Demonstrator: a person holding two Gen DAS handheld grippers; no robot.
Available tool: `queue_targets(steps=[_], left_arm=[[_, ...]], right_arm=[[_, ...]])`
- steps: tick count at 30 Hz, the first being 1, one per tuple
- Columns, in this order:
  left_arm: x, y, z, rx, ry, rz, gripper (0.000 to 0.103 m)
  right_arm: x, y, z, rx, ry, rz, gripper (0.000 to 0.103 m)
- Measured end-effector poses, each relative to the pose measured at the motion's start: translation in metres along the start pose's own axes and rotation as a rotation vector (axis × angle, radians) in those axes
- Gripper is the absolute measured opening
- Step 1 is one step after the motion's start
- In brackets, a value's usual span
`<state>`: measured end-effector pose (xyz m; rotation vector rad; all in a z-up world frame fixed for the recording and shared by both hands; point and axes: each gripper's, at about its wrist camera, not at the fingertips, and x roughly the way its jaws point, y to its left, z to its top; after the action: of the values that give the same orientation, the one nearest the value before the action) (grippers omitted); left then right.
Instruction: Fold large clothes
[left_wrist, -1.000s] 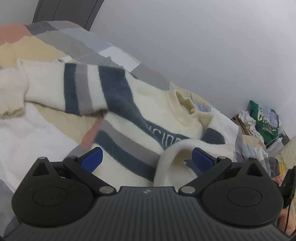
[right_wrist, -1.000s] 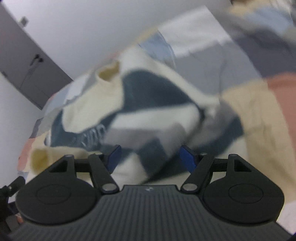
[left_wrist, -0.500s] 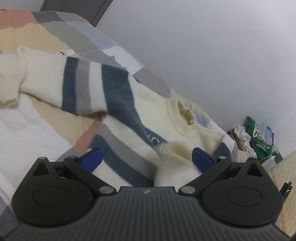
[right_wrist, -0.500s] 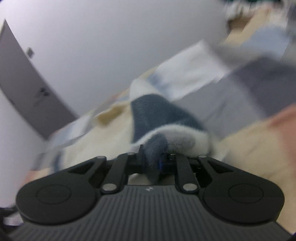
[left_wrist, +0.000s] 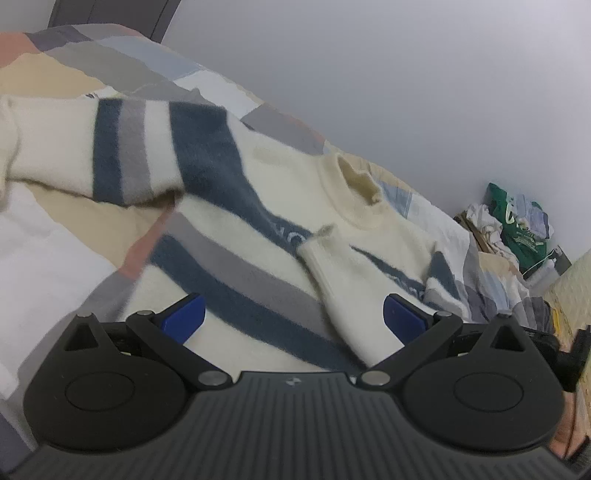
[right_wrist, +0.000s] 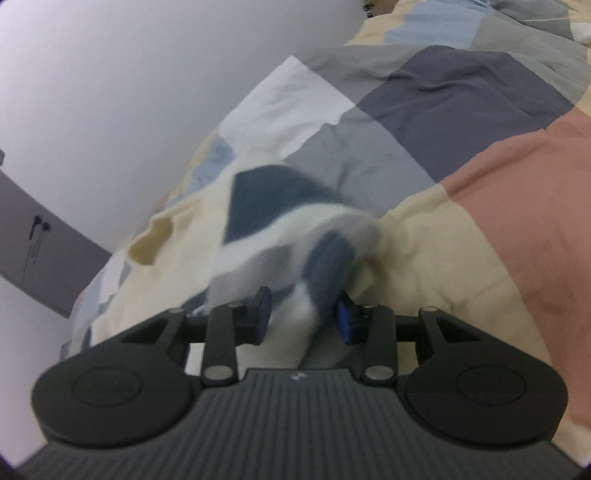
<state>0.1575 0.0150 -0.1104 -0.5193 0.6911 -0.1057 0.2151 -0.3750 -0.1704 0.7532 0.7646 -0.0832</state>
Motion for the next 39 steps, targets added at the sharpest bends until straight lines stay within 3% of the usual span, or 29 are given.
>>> queue_targets(steps=[6, 8, 11, 15, 19, 24, 30, 33, 36, 38, 39], left_arm=[[0.004, -0.007, 0.000, 0.041, 0.019, 0.016, 0.103], [0.002, -0.014, 0.001, 0.089, 0.017, 0.032, 0.103], [-0.002, -0.020, 0.003, 0.138, 0.012, 0.056, 0.103], [-0.005, -0.014, 0.007, 0.122, 0.017, 0.061, 0.103], [-0.004, -0.009, 0.010, 0.127, 0.024, 0.078, 0.103], [-0.005, 0.000, 0.014, 0.107, 0.025, 0.068, 0.103], [0.000, 0.007, 0.020, 0.088, 0.028, 0.039, 0.103], [0.004, 0.011, 0.023, 0.088, 0.032, 0.054, 0.103], [0.008, 0.019, 0.023, 0.053, 0.045, 0.037, 0.103], [0.008, 0.021, 0.024, 0.038, 0.049, 0.033, 0.103], [0.007, 0.021, 0.024, 0.038, 0.045, 0.033, 0.103]], right_arm=[[-0.040, 0.025, -0.012, -0.137, -0.046, -0.002, 0.041], [-0.049, 0.035, -0.015, -0.192, -0.076, 0.016, 0.051], [-0.051, 0.062, -0.032, -0.385, -0.134, 0.042, 0.068], [-0.023, 0.096, -0.045, -0.540, -0.035, 0.116, 0.068], [0.007, 0.136, -0.058, -0.705, 0.002, 0.130, 0.082], [0.047, 0.174, -0.071, -0.820, 0.114, 0.206, 0.082], [0.084, 0.210, -0.090, -0.931, 0.149, 0.204, 0.082], [0.097, 0.218, -0.096, -0.949, 0.254, 0.254, 0.082], [0.098, 0.222, -0.111, -1.048, 0.262, 0.202, 0.069], [0.095, 0.224, -0.119, -1.113, 0.236, 0.148, 0.042], [0.091, 0.223, -0.120, -1.123, 0.225, 0.134, 0.034]])
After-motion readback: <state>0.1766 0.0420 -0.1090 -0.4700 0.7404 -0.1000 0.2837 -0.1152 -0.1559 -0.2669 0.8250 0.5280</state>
